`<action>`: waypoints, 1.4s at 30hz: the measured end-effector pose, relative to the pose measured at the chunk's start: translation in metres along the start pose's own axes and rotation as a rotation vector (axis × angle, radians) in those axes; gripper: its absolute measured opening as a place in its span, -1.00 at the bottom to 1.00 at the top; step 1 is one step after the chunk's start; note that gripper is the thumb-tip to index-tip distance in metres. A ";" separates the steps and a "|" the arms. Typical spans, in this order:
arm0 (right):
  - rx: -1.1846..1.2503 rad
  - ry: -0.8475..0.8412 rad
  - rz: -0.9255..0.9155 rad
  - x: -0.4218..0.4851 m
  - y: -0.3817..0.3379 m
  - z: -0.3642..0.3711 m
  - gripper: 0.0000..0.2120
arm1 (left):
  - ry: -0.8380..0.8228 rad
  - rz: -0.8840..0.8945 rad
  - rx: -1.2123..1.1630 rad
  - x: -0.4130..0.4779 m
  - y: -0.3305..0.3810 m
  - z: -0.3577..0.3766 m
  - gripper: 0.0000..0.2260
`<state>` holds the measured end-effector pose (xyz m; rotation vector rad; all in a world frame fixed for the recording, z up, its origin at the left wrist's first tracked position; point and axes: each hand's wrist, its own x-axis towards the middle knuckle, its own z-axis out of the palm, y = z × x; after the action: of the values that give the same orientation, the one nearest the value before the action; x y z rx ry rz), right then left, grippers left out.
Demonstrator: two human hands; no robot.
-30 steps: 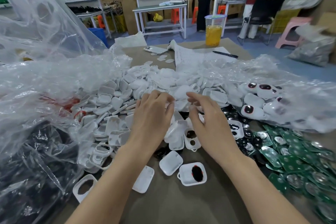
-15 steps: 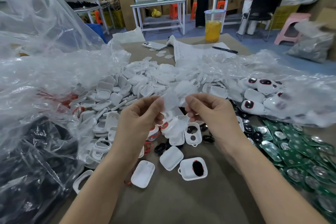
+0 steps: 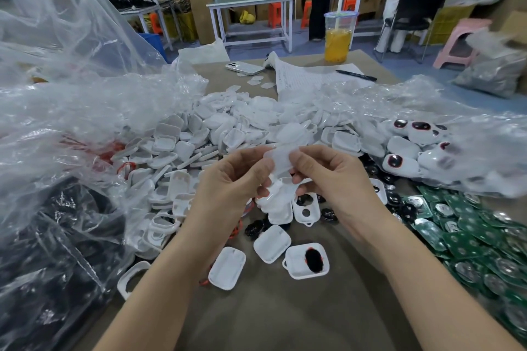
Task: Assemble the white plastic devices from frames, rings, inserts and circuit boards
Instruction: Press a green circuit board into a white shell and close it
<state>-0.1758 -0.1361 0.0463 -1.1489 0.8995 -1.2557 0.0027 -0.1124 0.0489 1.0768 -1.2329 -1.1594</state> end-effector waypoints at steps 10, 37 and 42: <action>0.039 0.006 0.040 0.001 -0.001 0.000 -0.62 | -0.027 -0.023 -0.057 0.001 -0.002 0.000 -0.68; -0.085 -0.133 0.029 -0.001 -0.002 0.000 -0.71 | -0.046 0.185 0.208 -0.006 0.002 0.007 -0.89; -0.164 -0.145 -0.002 -0.004 -0.003 -0.005 -0.94 | -0.030 0.165 0.211 -0.006 -0.003 0.010 -0.88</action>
<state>-0.1819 -0.1323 0.0473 -1.3529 0.9052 -1.1004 -0.0073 -0.1066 0.0458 1.0924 -1.4647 -0.9380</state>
